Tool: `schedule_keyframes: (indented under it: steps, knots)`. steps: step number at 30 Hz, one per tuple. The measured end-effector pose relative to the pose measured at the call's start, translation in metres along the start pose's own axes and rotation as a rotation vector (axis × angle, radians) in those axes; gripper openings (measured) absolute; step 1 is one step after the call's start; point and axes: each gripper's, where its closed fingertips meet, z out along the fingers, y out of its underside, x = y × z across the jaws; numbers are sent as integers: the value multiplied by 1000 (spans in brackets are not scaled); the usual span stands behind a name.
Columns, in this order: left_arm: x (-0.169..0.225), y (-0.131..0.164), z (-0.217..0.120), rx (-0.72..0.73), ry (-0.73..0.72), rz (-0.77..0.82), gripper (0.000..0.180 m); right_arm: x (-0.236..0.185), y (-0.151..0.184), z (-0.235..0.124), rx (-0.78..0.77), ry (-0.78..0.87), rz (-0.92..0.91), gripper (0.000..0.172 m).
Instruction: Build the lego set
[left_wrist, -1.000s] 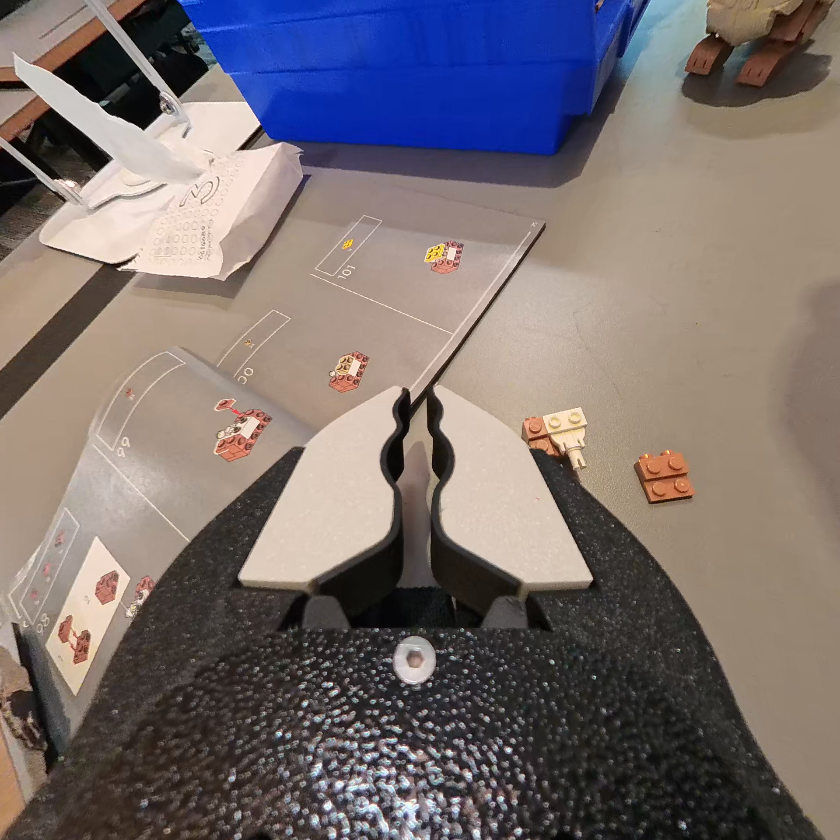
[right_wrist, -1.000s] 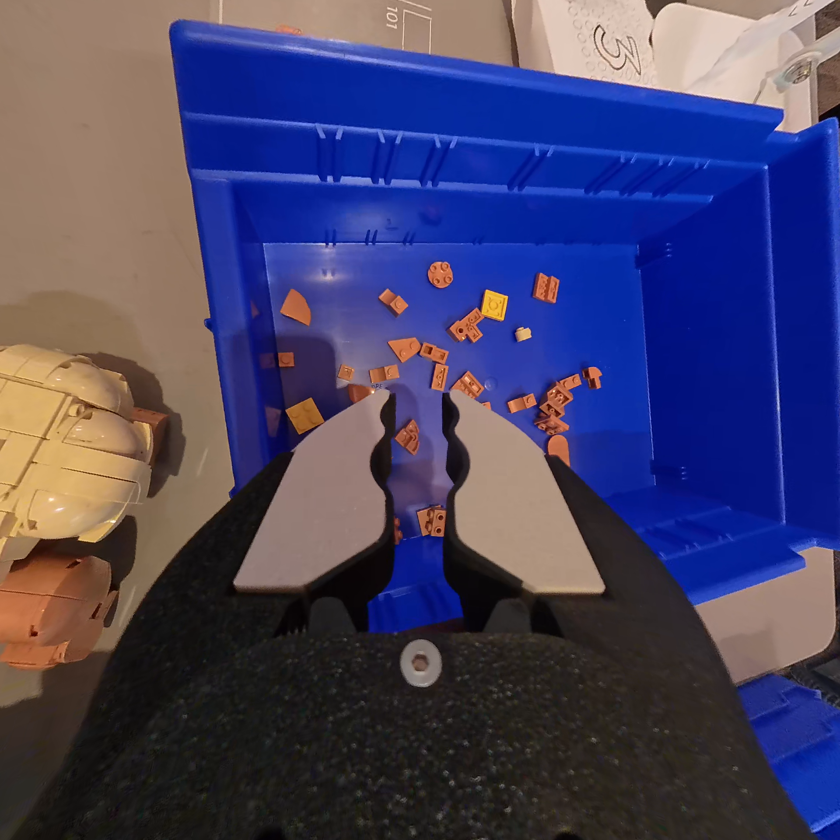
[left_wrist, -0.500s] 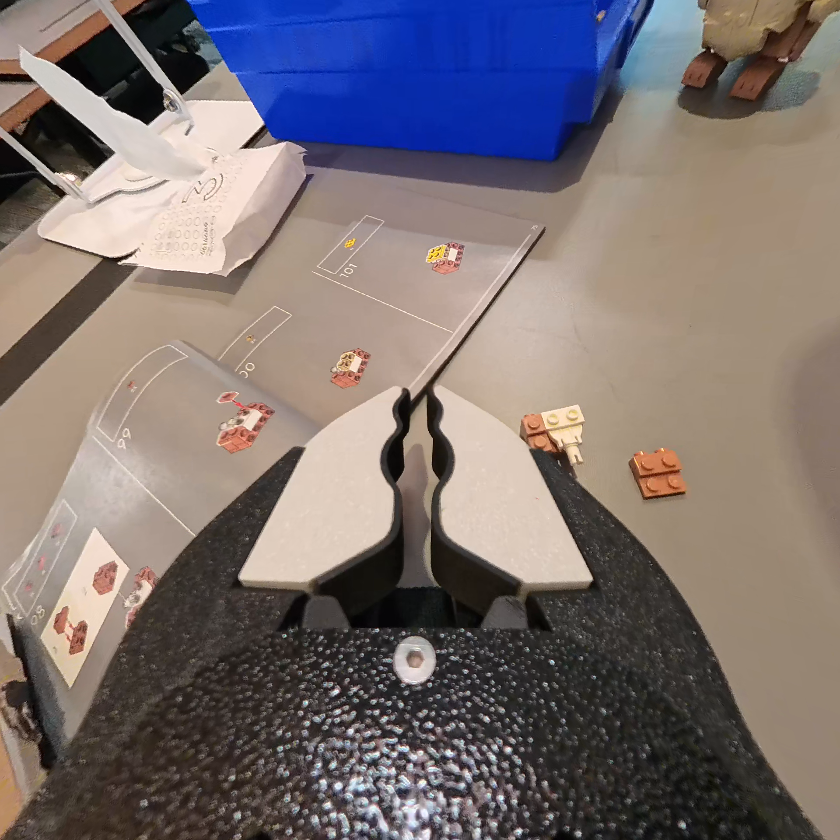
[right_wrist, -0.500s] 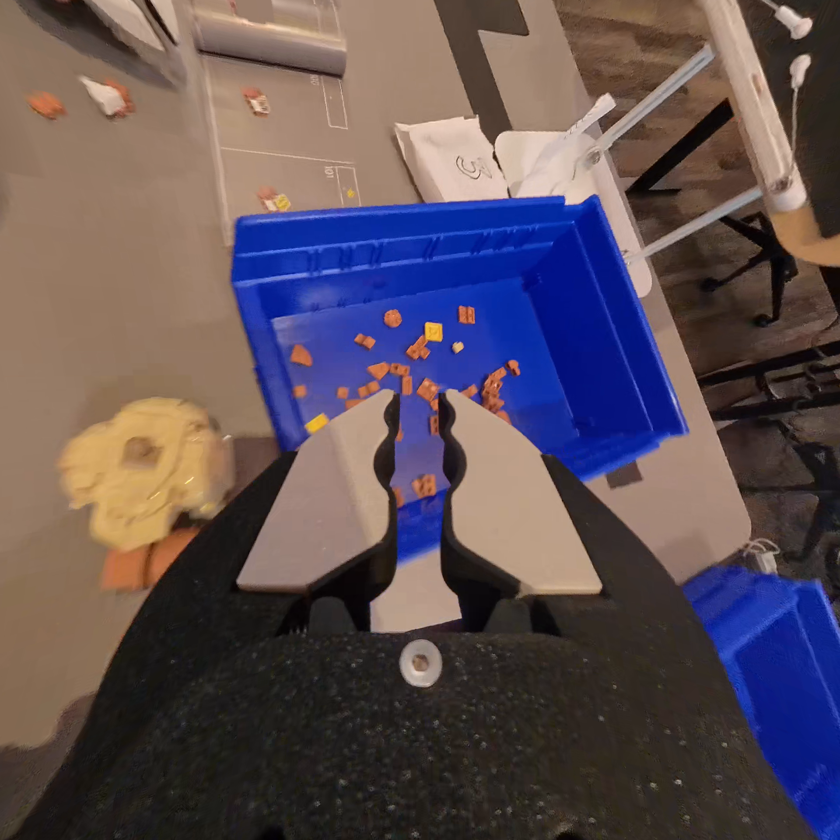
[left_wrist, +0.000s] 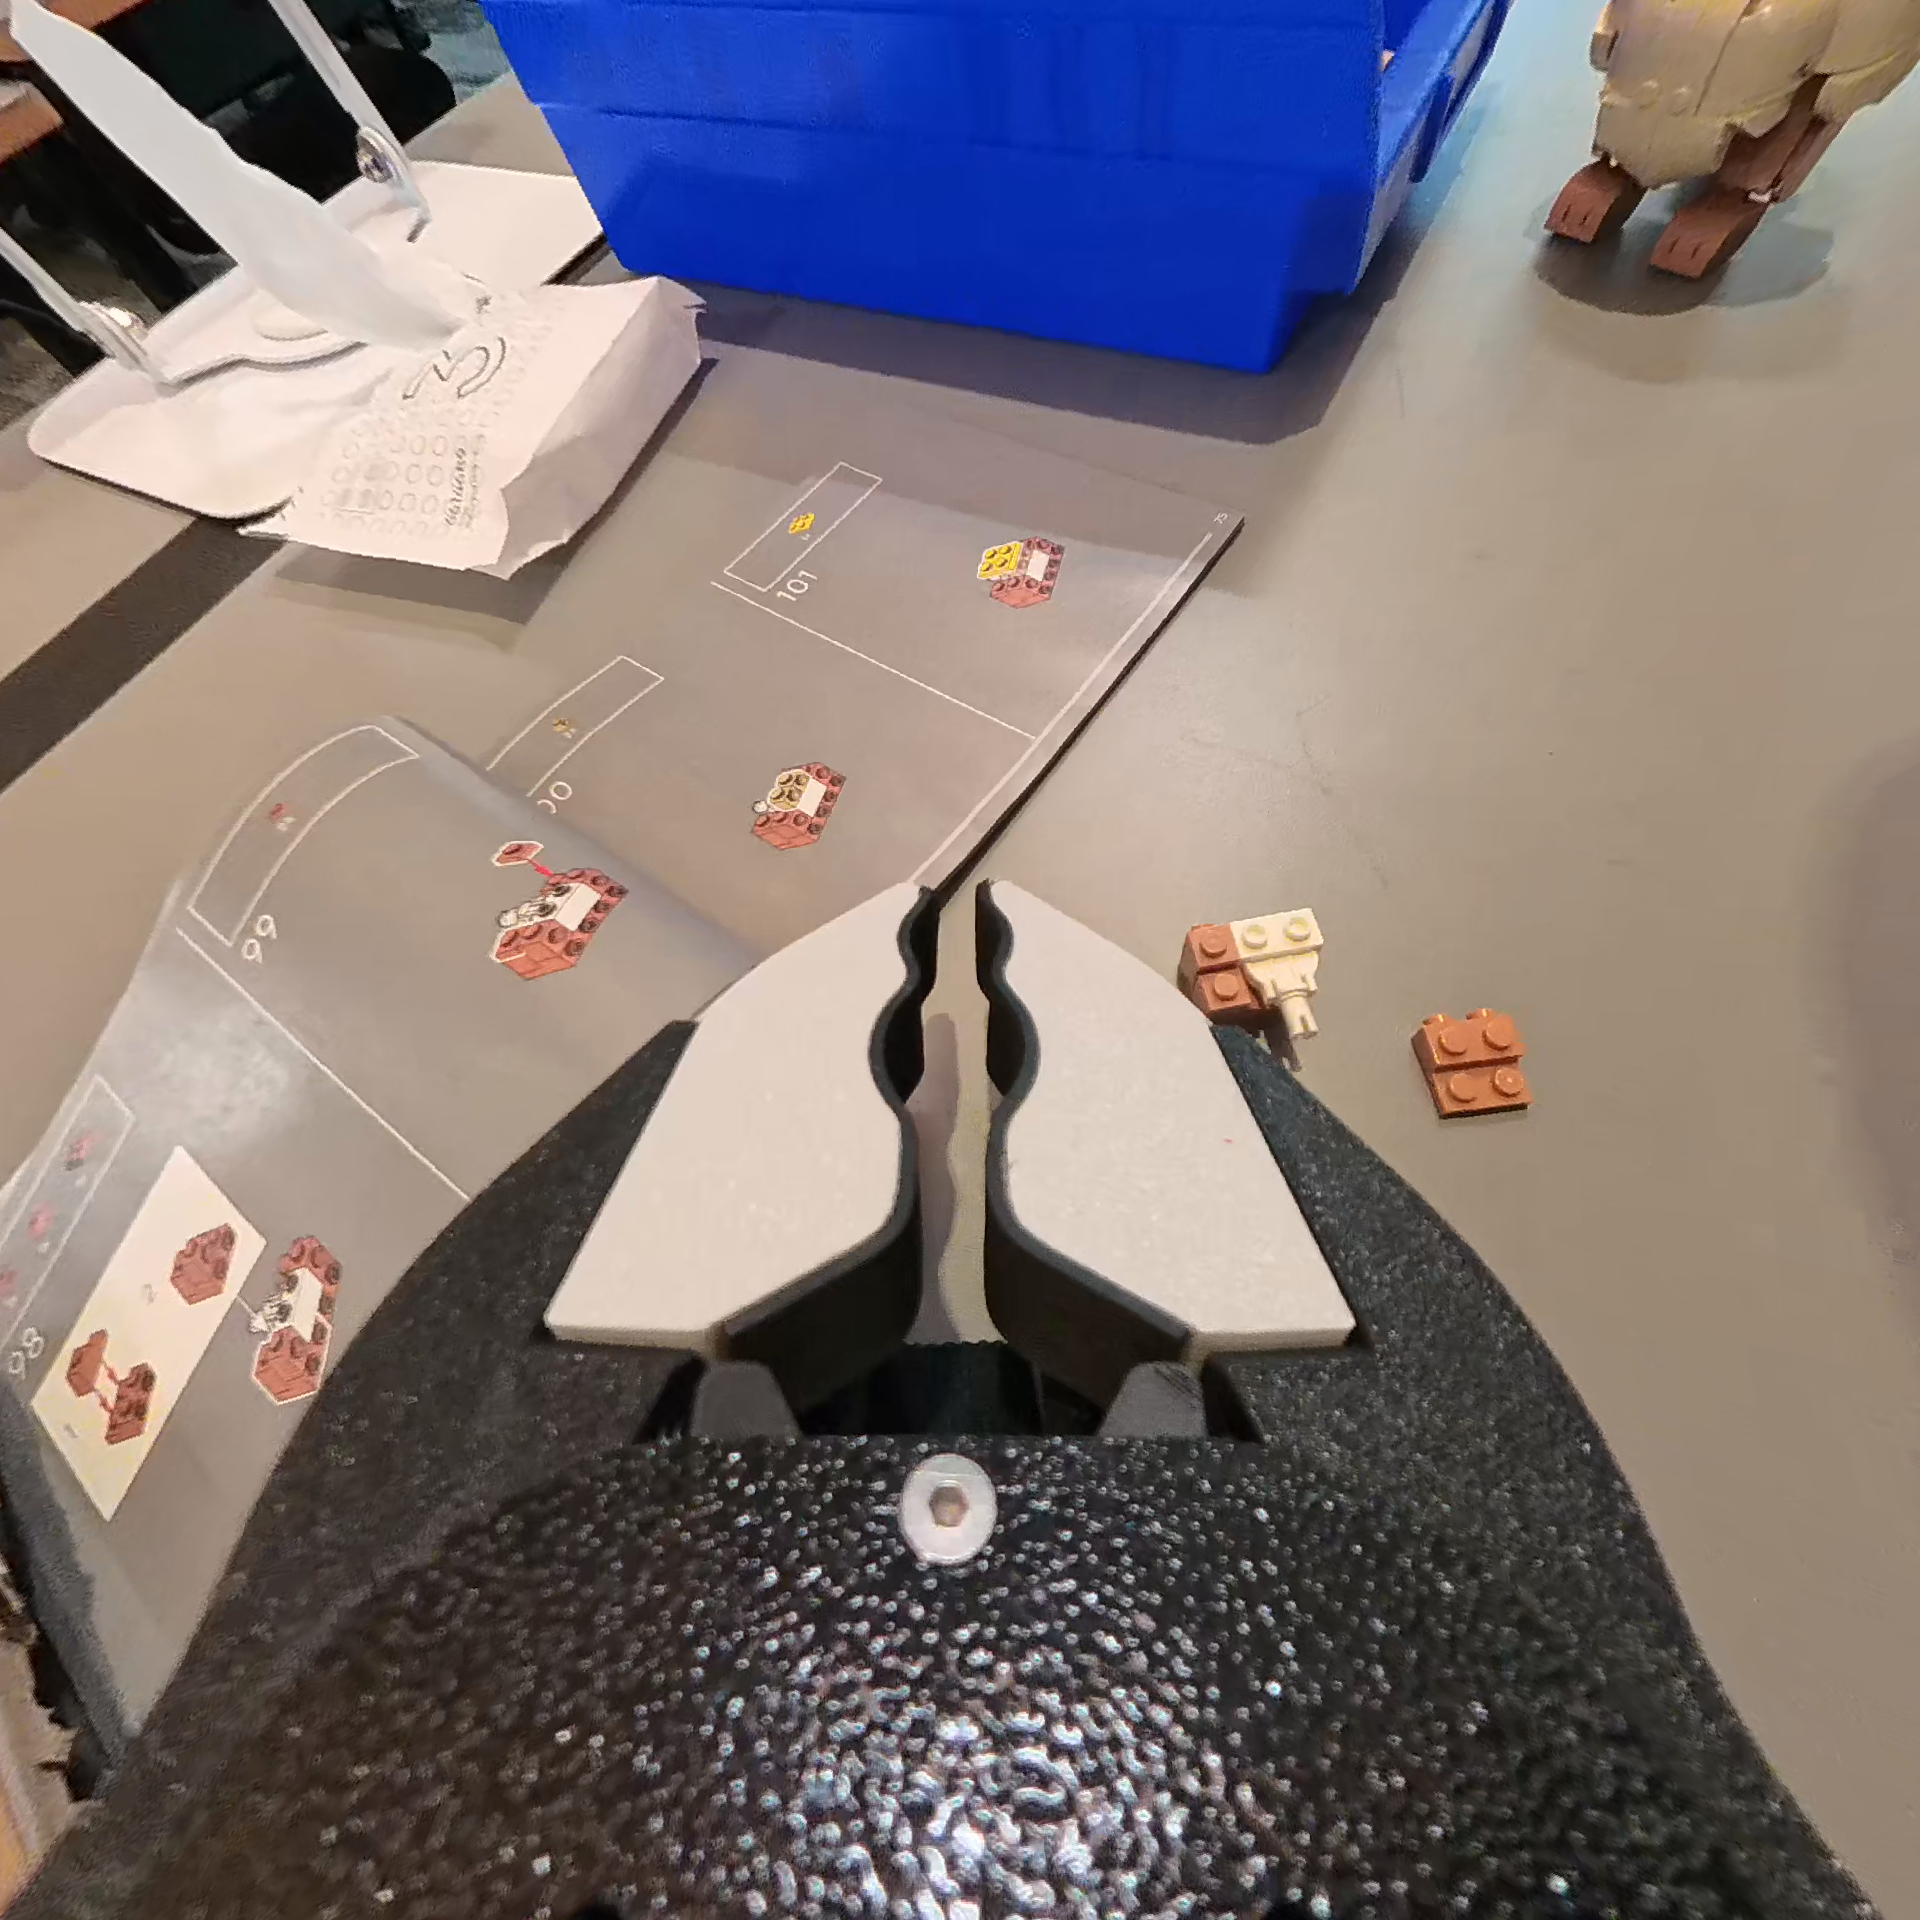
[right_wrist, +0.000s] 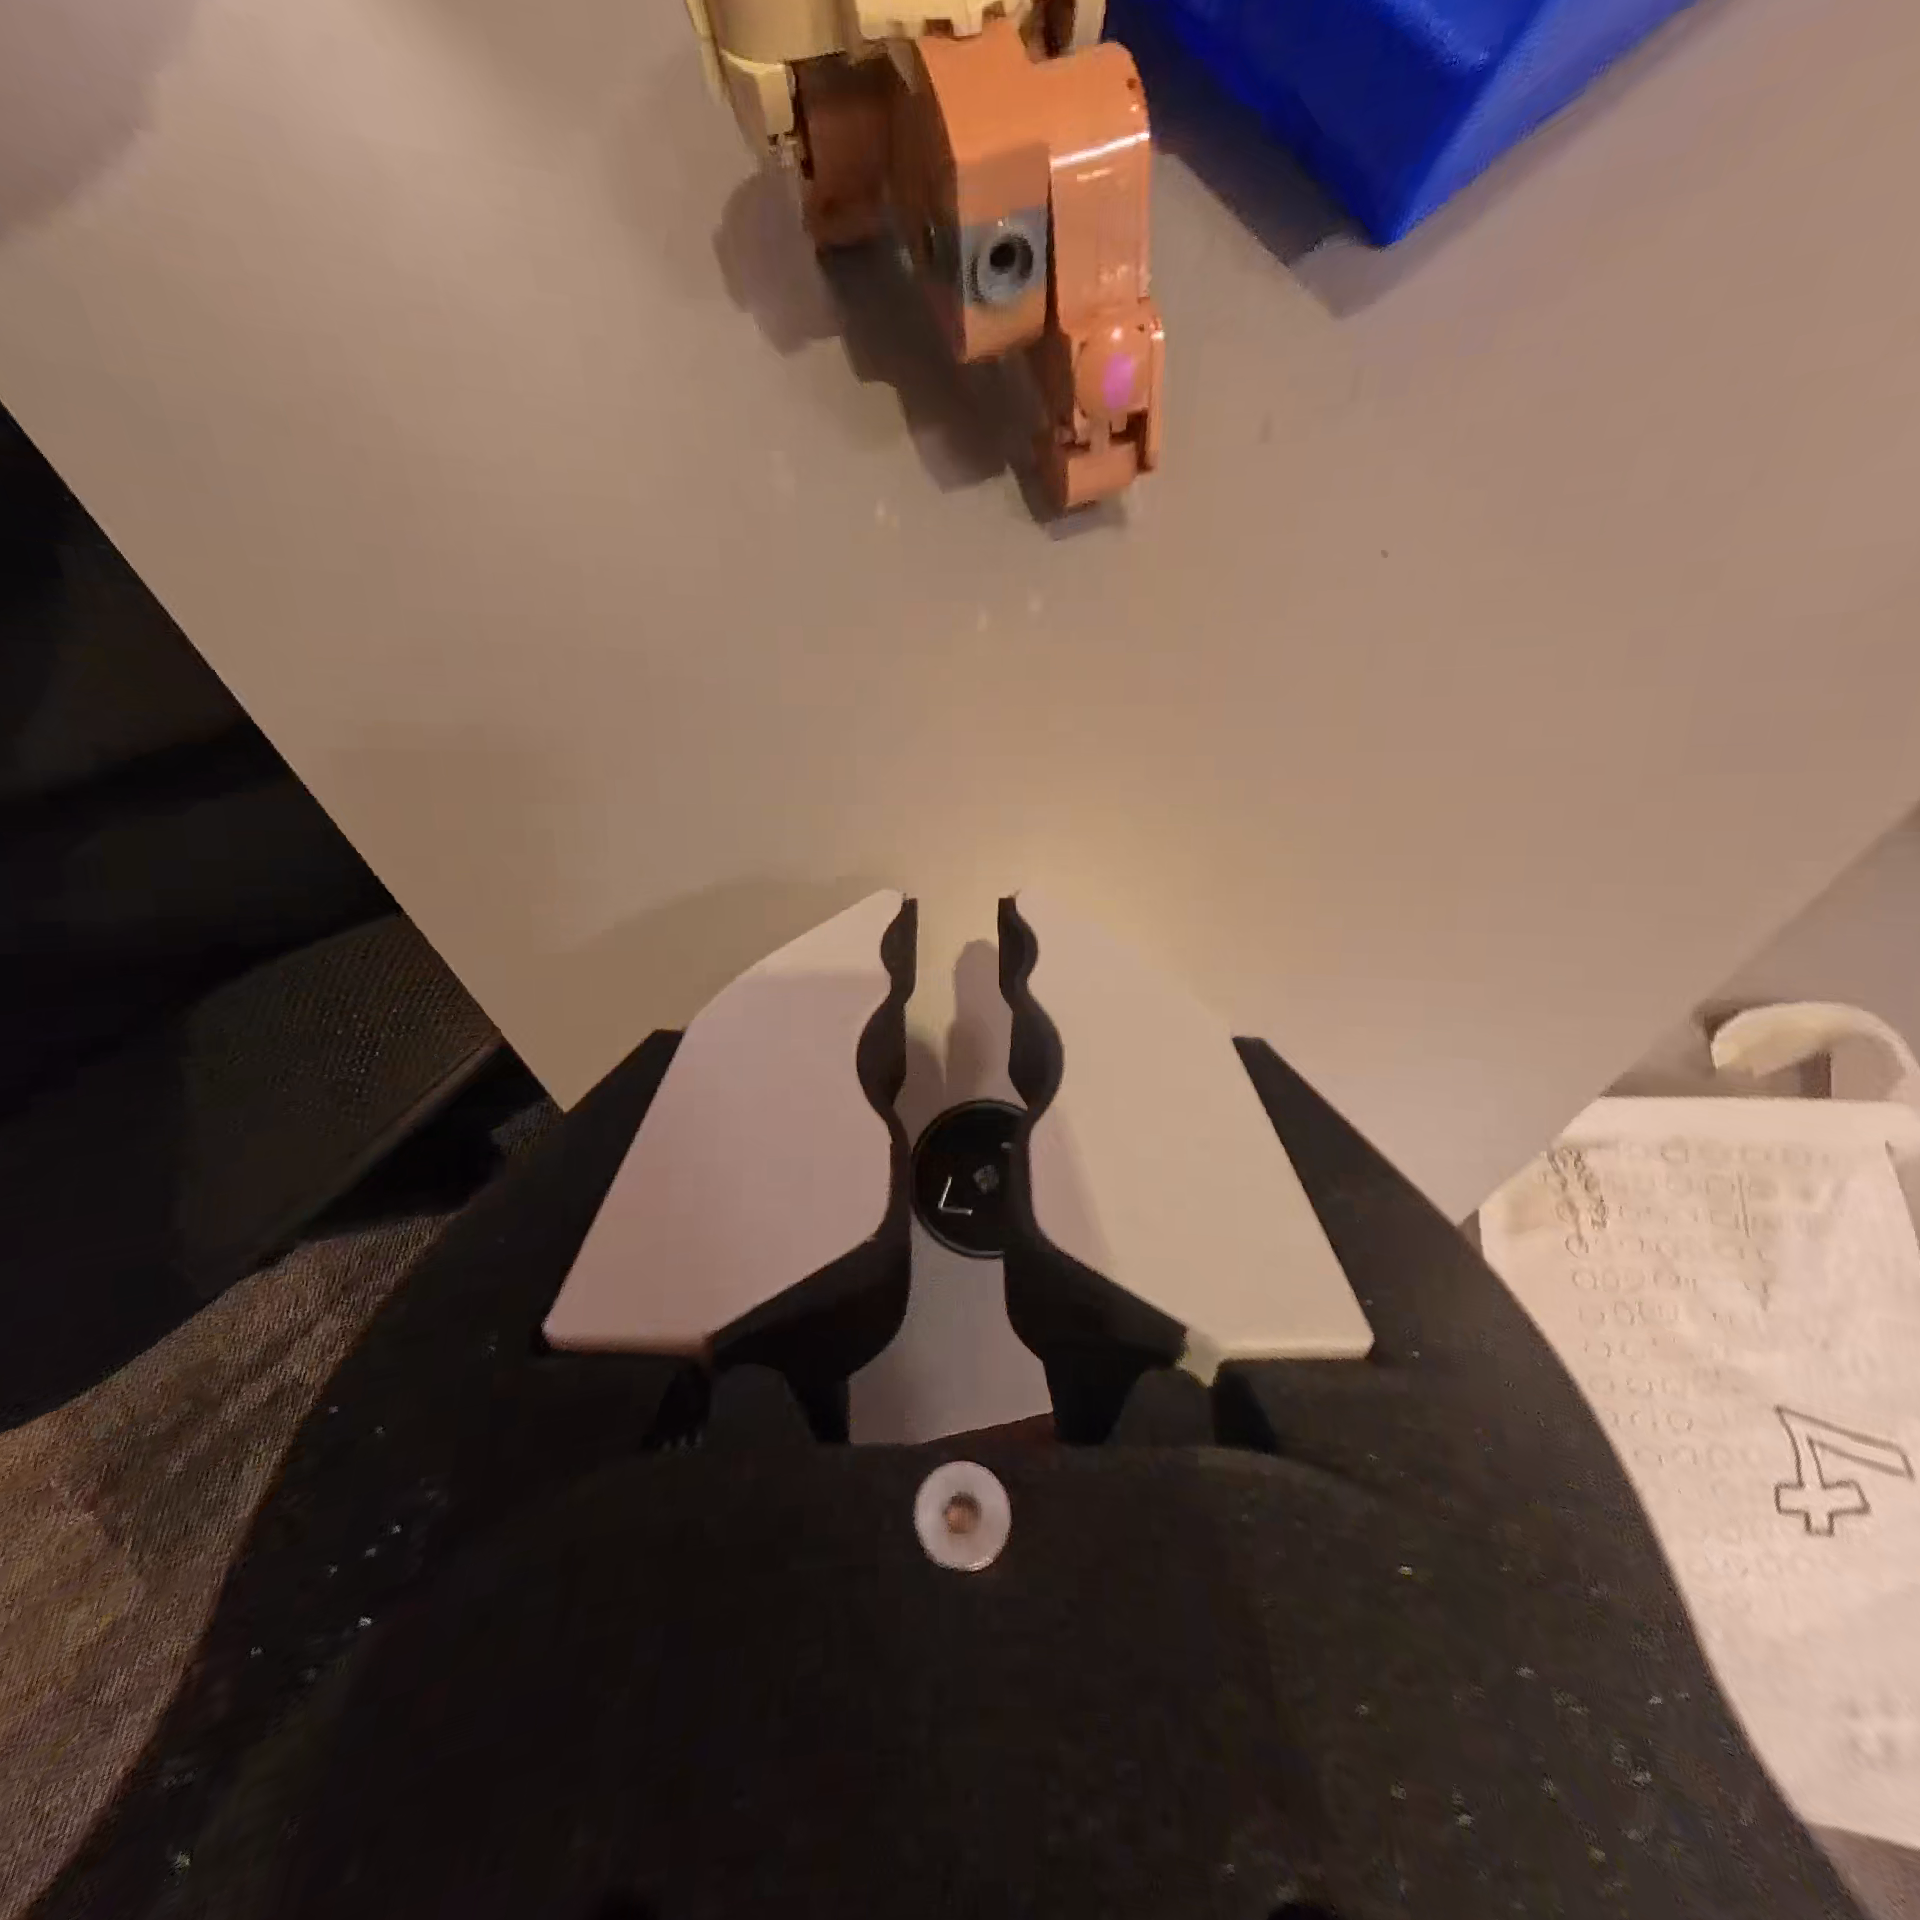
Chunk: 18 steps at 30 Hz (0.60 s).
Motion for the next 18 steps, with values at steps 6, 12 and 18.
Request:
schedule_keyframes:
  steps: [6, 12, 18]
  knots:
    - [0, -2, -1, 11, -19, -8, 6, 29, -54, -20, 212, 172, -88, 12]
    - [-3, -2, -2, 21, -49, 0, 5, 53, -232, -44, 684, 294, -222, 9]
    - [-6, -4, -4, 38, -73, 28, 5, 31, -365, -39, 910, 167, -467, 8]
